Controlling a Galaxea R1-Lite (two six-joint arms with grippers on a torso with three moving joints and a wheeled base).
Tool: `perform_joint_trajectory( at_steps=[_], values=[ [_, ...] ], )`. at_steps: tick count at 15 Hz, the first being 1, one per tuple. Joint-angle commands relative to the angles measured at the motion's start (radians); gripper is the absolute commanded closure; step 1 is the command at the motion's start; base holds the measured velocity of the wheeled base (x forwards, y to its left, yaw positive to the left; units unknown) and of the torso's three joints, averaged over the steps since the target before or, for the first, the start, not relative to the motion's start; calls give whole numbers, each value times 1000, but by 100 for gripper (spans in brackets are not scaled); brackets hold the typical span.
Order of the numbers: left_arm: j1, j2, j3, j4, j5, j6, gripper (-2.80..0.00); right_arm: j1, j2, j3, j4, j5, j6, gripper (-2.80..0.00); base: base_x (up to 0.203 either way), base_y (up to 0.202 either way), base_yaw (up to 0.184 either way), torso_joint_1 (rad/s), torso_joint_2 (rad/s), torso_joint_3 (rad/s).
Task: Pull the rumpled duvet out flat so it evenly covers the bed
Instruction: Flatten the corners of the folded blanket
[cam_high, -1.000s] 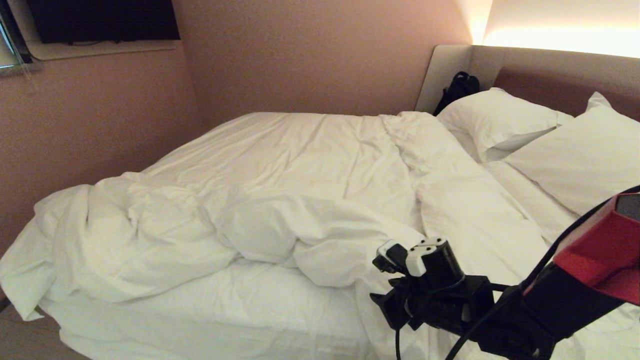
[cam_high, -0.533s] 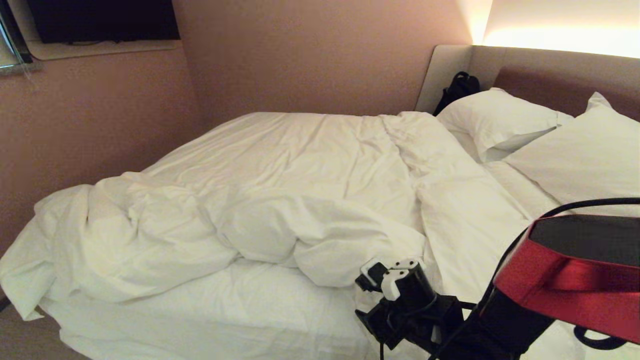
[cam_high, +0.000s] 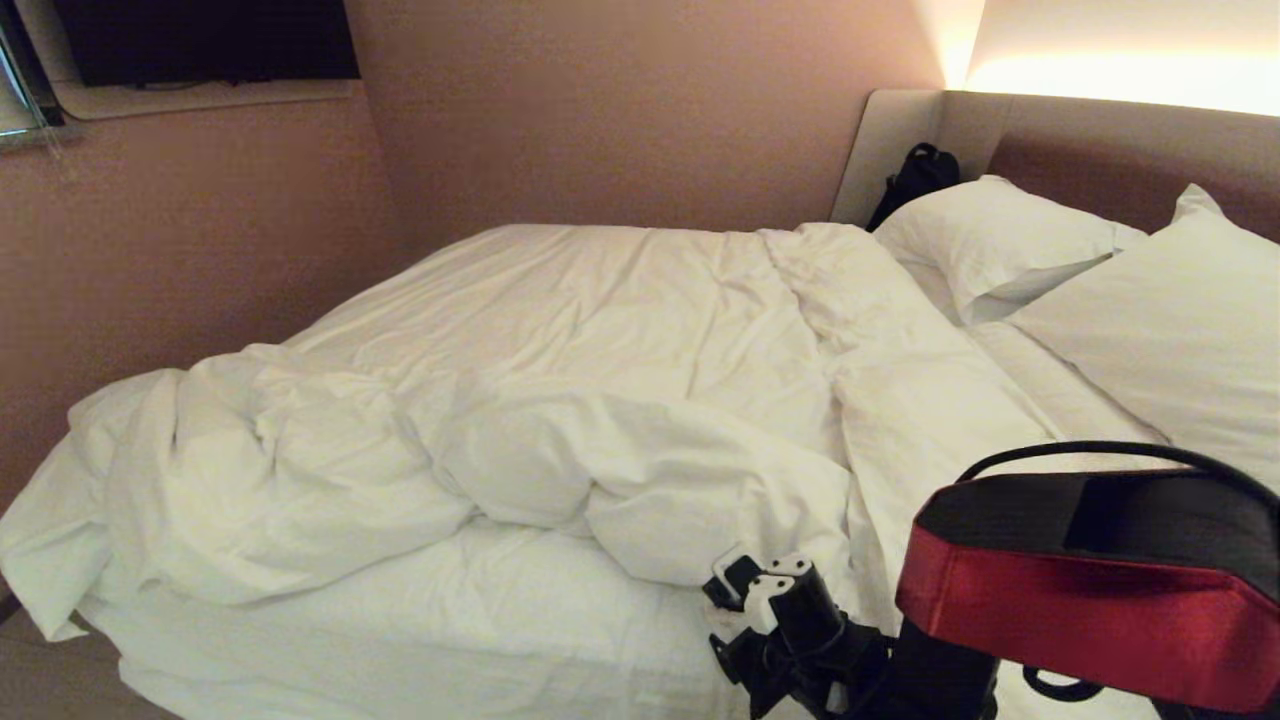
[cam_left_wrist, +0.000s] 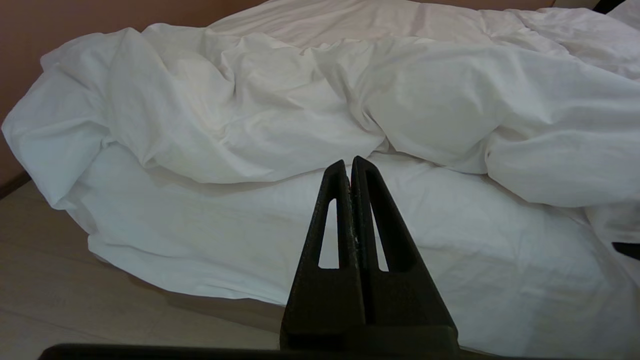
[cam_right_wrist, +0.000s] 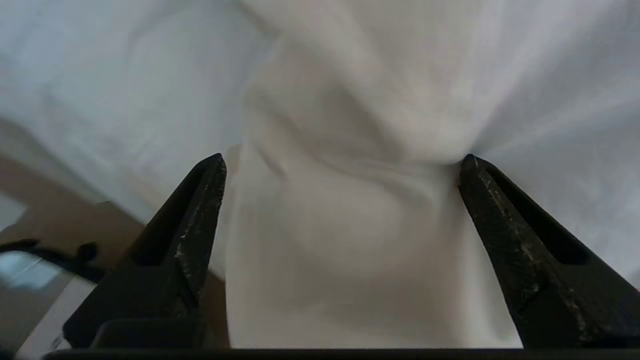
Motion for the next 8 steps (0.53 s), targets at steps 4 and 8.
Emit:
perform_joint_trajectory(
  at_steps=[4,8],
  values=[
    [0,1,0,0,0,0,0,-21,49,-12,-75,-8,-2,-280,0,0,0,0,0,0],
    [0,1,0,0,0,0,0,-49,82,-24,-106,-9,-8,-280,0,0,0,0,0,0]
  ],
)
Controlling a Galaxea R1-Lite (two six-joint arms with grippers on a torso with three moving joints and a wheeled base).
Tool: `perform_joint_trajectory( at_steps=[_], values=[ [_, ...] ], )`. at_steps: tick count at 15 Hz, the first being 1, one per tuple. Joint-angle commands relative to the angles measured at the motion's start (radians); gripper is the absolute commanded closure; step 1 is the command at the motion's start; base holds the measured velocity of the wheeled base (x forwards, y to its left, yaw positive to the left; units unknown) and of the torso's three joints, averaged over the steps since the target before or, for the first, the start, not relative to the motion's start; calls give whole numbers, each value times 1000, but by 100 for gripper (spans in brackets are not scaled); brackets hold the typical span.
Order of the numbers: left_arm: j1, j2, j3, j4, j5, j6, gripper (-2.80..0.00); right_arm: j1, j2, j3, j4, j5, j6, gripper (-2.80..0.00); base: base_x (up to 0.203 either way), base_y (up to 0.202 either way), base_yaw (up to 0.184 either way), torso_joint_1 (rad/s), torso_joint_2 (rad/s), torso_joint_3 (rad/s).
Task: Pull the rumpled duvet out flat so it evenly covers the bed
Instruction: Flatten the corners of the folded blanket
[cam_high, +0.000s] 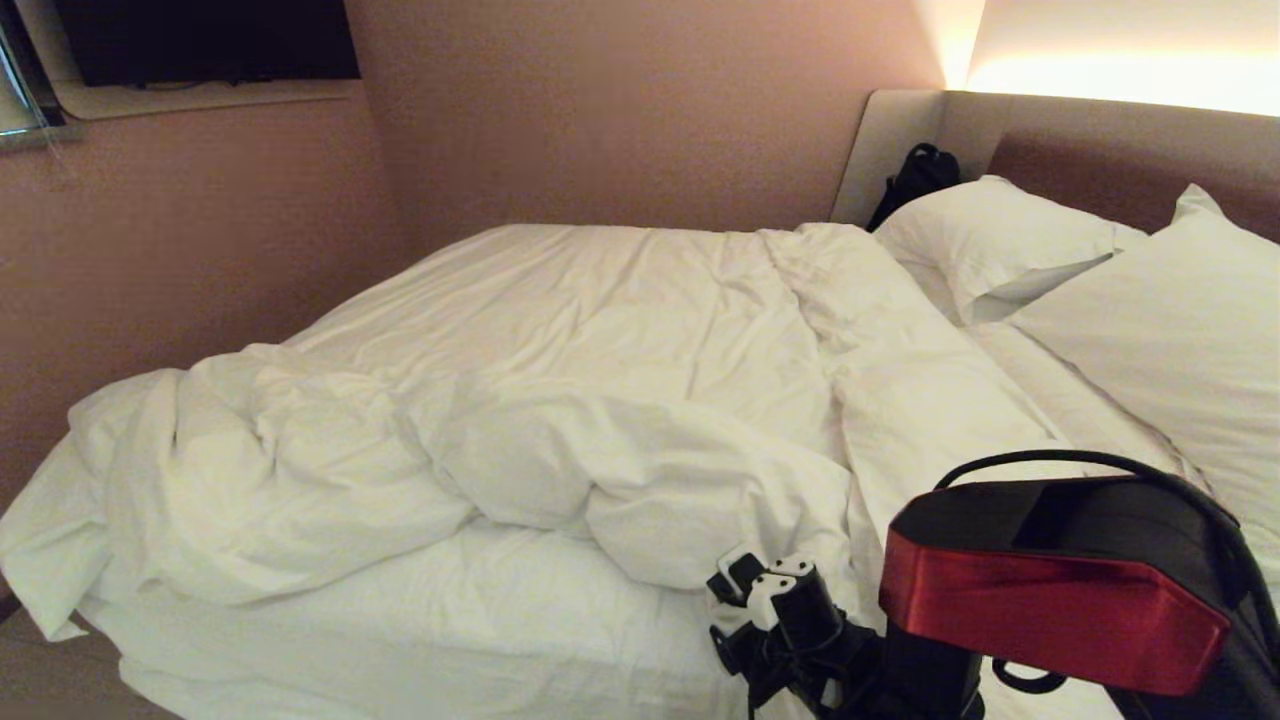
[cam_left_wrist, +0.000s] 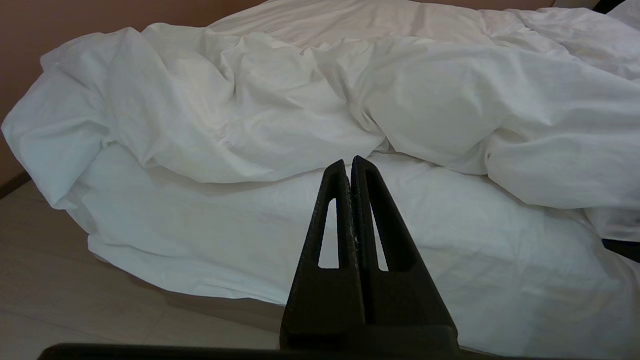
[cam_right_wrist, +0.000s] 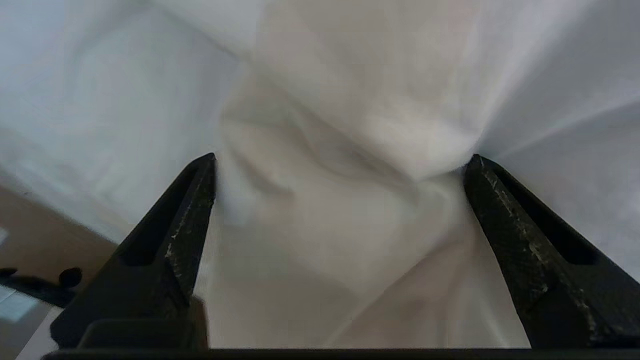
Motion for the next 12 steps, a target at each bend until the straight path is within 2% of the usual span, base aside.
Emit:
perform_joint_trajectory(
  at_steps=[1,8,9,12],
  values=[
    [0,1,0,-1,0,-1,0,-11,22,-4,-47,-3,-9,-280,0,0,0,0,0,0],
    [0,1,0,-1,0,-1,0,-17,41,1,-79,-3,-26,-280,0,0,0,0,0,0],
    [0,1,0,-1,0,-1,0,-17,41,0,-80,-3,-25,0,0,0,0,0,0,0],
    [0,1,0,-1,0,-1,0,-17,46,-2,-92,-3,-26,0,0,0,0,0,0,0]
  ],
)
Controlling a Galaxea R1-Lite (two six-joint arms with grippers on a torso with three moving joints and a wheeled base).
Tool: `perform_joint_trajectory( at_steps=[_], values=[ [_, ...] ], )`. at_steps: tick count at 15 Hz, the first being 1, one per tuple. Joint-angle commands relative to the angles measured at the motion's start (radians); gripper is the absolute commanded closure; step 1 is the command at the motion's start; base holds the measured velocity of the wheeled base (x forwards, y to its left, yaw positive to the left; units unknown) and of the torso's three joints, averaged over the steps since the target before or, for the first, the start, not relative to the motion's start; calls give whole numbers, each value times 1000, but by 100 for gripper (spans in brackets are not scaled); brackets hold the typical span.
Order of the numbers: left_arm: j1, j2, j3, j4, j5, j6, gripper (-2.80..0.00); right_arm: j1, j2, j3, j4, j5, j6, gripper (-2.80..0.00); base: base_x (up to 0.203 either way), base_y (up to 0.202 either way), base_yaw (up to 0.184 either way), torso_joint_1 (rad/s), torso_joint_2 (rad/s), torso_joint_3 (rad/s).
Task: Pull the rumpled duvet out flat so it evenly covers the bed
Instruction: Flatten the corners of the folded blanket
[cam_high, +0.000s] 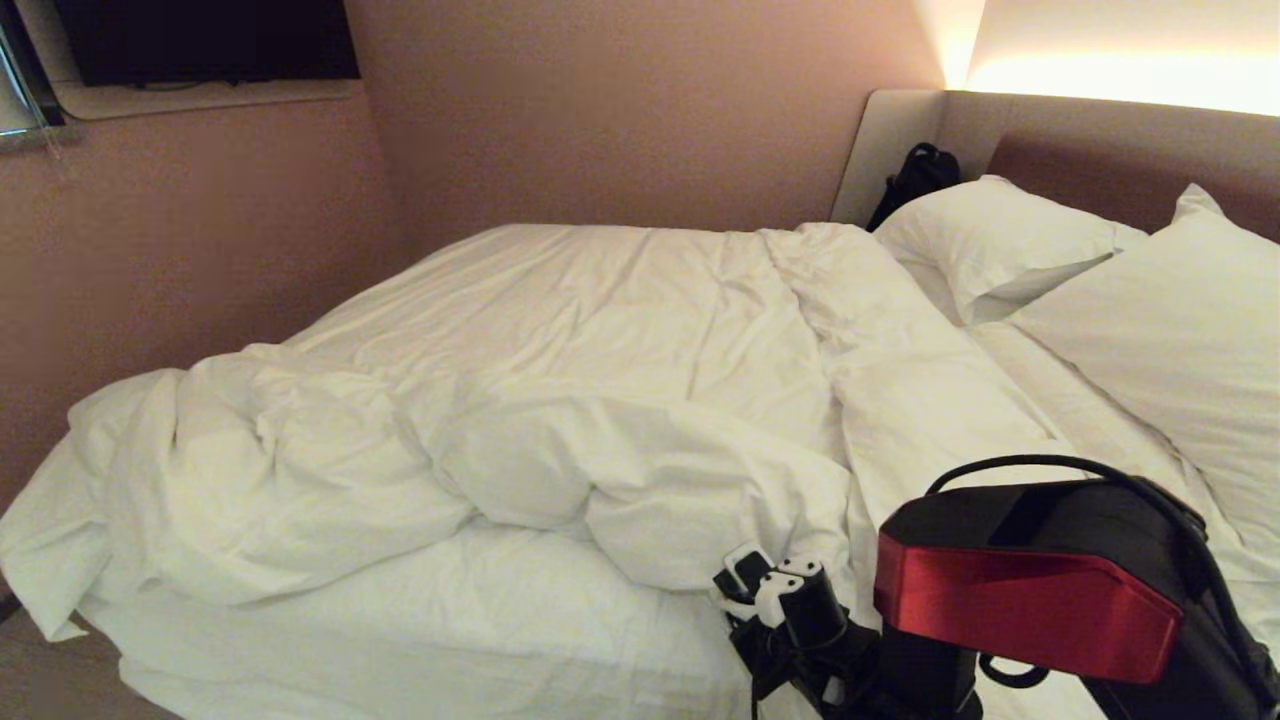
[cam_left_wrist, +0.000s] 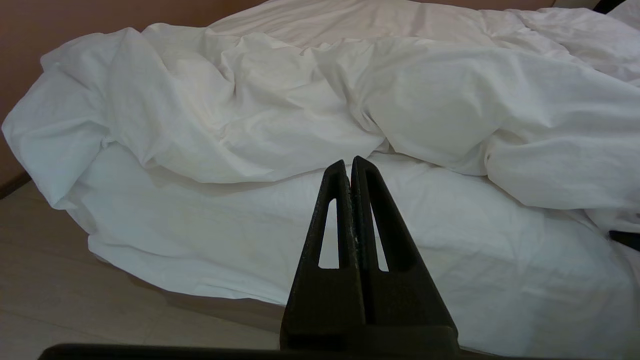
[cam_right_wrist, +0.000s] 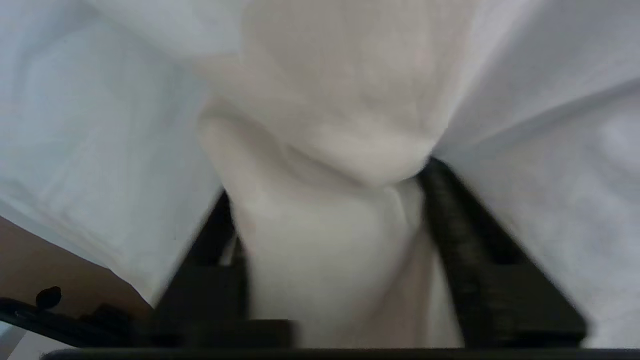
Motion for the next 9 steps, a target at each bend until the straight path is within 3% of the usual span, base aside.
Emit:
perform_joint_trajectory(
  at_steps=[1,9],
  values=[
    [0,1,0,-1,0,-1,0,1,6,0,-20,-2,-4,0,0,0,0,0,0,0],
    [0,1,0,-1,0,-1,0,1,18,9,-68,-2,-31,0,0,0,0,0,0,0]
  ],
)
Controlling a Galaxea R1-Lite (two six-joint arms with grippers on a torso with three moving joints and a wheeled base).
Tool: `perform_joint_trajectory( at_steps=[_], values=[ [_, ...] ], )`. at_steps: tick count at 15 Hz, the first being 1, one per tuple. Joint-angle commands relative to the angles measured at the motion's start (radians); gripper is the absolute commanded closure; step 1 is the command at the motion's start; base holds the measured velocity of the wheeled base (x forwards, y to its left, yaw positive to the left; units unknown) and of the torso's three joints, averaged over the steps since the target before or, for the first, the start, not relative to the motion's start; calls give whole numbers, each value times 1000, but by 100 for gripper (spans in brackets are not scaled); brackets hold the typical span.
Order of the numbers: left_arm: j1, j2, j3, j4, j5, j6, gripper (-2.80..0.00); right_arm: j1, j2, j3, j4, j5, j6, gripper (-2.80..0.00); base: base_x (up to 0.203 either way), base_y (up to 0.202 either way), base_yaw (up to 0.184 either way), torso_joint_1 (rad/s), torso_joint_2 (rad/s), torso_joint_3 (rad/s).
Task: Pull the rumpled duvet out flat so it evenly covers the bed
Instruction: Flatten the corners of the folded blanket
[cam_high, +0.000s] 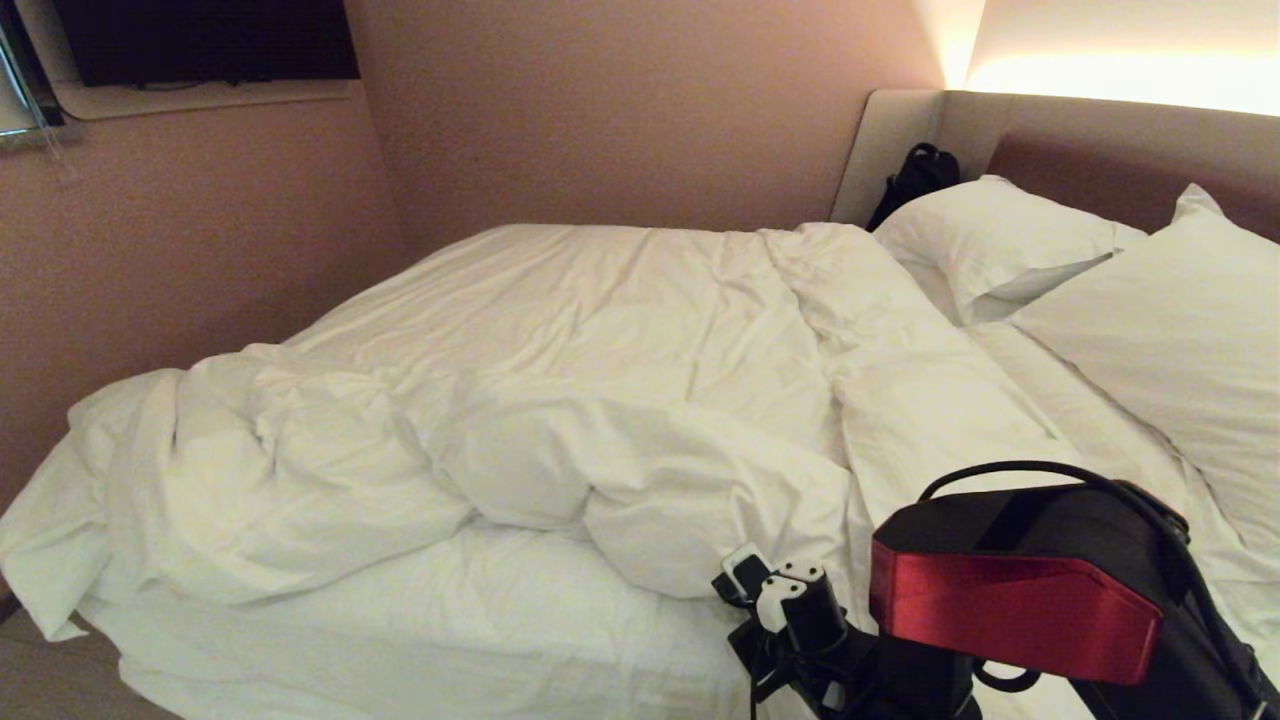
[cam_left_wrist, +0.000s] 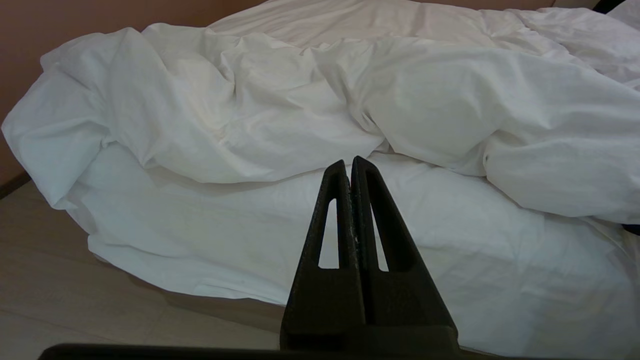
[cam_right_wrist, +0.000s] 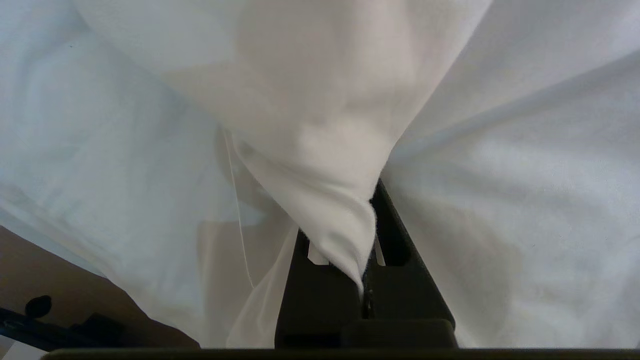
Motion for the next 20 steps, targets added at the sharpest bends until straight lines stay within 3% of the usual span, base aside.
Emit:
perform_joint_trajectory(
  at_steps=[1,8,16,20],
  values=[
    [0,1,0,-1,0,-1,0,0,-8,1,-6,-1,-1,0,0,0,0,0,0,0],
    [0,1,0,-1,0,-1,0,17,-103,58,-7,18,3,0,0,0,0,0,0,0],
    [0,1,0,-1,0,-1,0,51,-260,207,3,156,2,0,0,0,0,0,0,0],
    [0,1,0,-1,0,-1,0,94,-311,283,-12,171,6,0,0,0,0,0,0,0]
  ],
)
